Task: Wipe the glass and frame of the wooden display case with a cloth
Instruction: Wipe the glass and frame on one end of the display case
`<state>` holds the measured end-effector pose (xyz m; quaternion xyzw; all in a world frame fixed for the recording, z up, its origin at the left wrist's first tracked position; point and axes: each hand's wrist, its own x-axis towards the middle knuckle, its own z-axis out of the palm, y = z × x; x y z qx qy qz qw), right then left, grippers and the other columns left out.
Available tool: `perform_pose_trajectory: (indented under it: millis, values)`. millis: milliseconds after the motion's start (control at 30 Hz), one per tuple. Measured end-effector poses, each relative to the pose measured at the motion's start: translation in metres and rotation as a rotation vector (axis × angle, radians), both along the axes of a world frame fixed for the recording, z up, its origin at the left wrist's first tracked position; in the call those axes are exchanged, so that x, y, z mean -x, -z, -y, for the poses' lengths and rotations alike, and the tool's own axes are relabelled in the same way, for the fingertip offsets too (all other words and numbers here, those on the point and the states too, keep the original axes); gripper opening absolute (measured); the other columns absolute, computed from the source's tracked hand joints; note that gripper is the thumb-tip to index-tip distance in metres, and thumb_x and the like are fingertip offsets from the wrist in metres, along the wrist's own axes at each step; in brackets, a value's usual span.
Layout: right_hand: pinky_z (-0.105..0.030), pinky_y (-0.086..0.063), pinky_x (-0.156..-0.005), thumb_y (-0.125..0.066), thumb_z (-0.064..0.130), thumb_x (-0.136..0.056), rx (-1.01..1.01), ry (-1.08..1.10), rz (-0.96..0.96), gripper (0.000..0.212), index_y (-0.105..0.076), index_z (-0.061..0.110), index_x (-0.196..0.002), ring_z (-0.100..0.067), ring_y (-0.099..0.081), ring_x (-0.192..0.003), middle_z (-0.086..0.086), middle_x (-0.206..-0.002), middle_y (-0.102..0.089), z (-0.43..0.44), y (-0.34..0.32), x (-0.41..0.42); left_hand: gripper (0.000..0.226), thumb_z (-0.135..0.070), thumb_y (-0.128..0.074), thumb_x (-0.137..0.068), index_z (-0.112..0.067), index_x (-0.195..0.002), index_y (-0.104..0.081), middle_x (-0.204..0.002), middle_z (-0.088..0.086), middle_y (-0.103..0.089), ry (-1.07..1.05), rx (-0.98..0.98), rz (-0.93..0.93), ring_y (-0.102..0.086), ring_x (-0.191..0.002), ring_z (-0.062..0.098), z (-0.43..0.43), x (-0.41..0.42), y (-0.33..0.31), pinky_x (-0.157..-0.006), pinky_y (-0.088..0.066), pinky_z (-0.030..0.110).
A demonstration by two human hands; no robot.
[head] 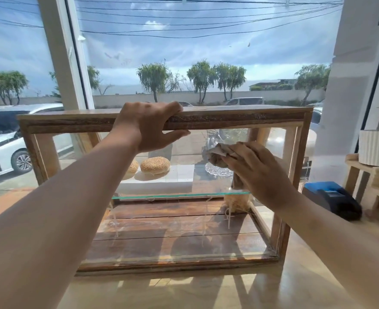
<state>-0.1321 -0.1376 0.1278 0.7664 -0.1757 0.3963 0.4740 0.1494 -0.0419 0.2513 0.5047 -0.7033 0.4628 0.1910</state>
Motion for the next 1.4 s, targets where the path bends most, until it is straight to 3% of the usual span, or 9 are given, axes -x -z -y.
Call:
perform_pose_trajectory:
  millis: [133,300,433,567,667,900,1133,1267,1400]
  values:
    - [-0.047,-0.04,-0.107,-0.037,0.007,-0.102,0.127,0.046,-0.117,0.038,-0.044,0.014,-0.139,-0.036,-0.043,-0.126,-0.014,-0.142,-0.04,0.009,0.008,0.036,0.059,-0.076,-0.031,-0.084,-0.031,-0.116,-0.05,-0.089,-0.007,-0.068,0.01,0.01,-0.009,-0.063,-0.069,0.023,0.0,0.0,0.001,-0.057,-0.04,0.027]
    - [-0.048,-0.019,-0.121,-0.047,0.011,-0.102,0.114,0.068,0.018,0.039,-0.044,0.016,-0.141,-0.042,-0.028,-0.143,-0.016,-0.155,-0.03,0.018,-0.021,0.042,0.057,-0.074,-0.034,-0.085,-0.03,-0.117,-0.051,-0.087,-0.006,-0.068,0.025,0.017,-0.002,-0.064,-0.067,0.023,0.001,0.0,0.001,-0.056,-0.042,0.027]
    - [-0.051,-0.026,-0.118,-0.053,0.017,-0.099,0.123,0.002,0.018,0.049,-0.041,0.017,-0.147,-0.042,-0.03,-0.142,-0.014,-0.154,-0.031,0.012,-0.025,0.003,0.058,-0.074,-0.033,-0.086,-0.029,-0.117,-0.05,-0.086,-0.006,-0.068,0.027,0.025,-0.004,-0.063,-0.066,0.023,0.001,-0.001,0.001,-0.056,-0.044,0.027]
    - [-0.05,-0.028,-0.116,-0.052,0.015,-0.096,0.16,-0.01,-0.151,0.037,-0.049,0.014,-0.133,-0.038,-0.039,-0.131,-0.012,-0.145,-0.038,0.017,0.0,0.007,0.058,-0.074,-0.033,-0.086,-0.028,-0.118,-0.052,-0.087,-0.006,-0.068,0.04,0.038,0.002,-0.065,-0.067,0.023,0.001,-0.001,0.002,-0.058,-0.05,0.03]
    - [-0.048,-0.04,-0.106,-0.064,0.015,-0.089,0.209,0.05,-0.174,0.037,-0.051,0.018,-0.124,-0.037,-0.042,-0.124,-0.011,-0.14,-0.041,0.023,-0.003,0.043,0.057,-0.074,-0.035,-0.087,-0.03,-0.118,-0.052,-0.089,-0.006,-0.069,0.036,0.054,0.006,-0.066,-0.069,0.024,0.002,-0.001,0.003,-0.058,-0.048,0.03]
    - [-0.044,-0.046,-0.087,-0.061,0.017,-0.092,0.14,0.064,0.215,0.03,-0.05,0.014,-0.12,-0.036,-0.042,-0.112,-0.013,-0.13,-0.041,0.021,-0.032,0.044,0.057,-0.075,-0.032,-0.087,-0.031,-0.117,-0.053,-0.086,-0.005,-0.069,0.039,0.059,0.014,-0.066,-0.068,0.025,0.002,0.0,0.003,-0.057,-0.048,0.03]
    - [-0.048,-0.048,-0.092,-0.077,0.013,-0.079,-0.009,0.12,0.147,0.05,-0.048,0.009,-0.119,-0.04,-0.046,-0.113,-0.018,-0.129,-0.043,0.017,-0.002,0.062,0.061,-0.077,-0.026,-0.083,-0.034,-0.119,-0.051,-0.093,-0.007,-0.07,0.027,0.032,-0.005,-0.067,-0.074,0.025,0.0,0.001,0.002,-0.06,-0.051,0.031]
    - [-0.046,-0.041,-0.097,-0.068,0.016,-0.082,-0.007,0.073,0.267,0.037,-0.05,0.008,-0.115,-0.038,-0.04,-0.114,-0.017,-0.129,-0.04,0.019,-0.026,0.058,0.061,-0.076,-0.026,-0.084,-0.034,-0.121,-0.051,-0.094,-0.007,-0.07,0.009,0.047,0.011,-0.067,-0.076,0.025,0.002,-0.001,0.002,-0.059,-0.05,0.03]
    - [-0.048,-0.047,-0.09,-0.067,0.011,-0.082,0.003,0.096,0.198,0.038,-0.048,0.007,-0.114,-0.039,-0.043,-0.109,-0.019,-0.126,-0.041,0.018,0.007,0.059,0.06,-0.075,-0.028,-0.086,-0.033,-0.121,-0.051,-0.093,-0.008,-0.07,0.005,0.041,0.021,-0.067,-0.074,0.023,0.002,-0.001,0.002,-0.057,-0.049,0.028]
